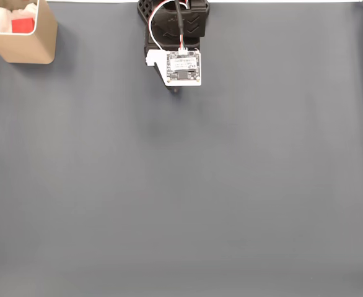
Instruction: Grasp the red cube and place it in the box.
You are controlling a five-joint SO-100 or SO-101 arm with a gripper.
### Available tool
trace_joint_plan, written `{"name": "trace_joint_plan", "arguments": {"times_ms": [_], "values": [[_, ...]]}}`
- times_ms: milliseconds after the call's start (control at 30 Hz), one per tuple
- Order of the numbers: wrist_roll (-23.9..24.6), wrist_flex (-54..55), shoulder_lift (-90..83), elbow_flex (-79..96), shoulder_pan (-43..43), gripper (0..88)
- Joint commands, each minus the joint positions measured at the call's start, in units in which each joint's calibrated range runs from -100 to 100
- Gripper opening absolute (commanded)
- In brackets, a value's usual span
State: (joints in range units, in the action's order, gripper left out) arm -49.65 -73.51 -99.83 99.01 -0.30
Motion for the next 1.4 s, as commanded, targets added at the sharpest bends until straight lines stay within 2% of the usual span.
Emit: {"name": "trace_joint_plan", "arguments": {"times_ms": [0,1367], "values": [[0.44,-1.41,0.00,0.81,-0.56,0.0],[0.68,-2.31,0.00,0.81,-1.19,0.2]]}}
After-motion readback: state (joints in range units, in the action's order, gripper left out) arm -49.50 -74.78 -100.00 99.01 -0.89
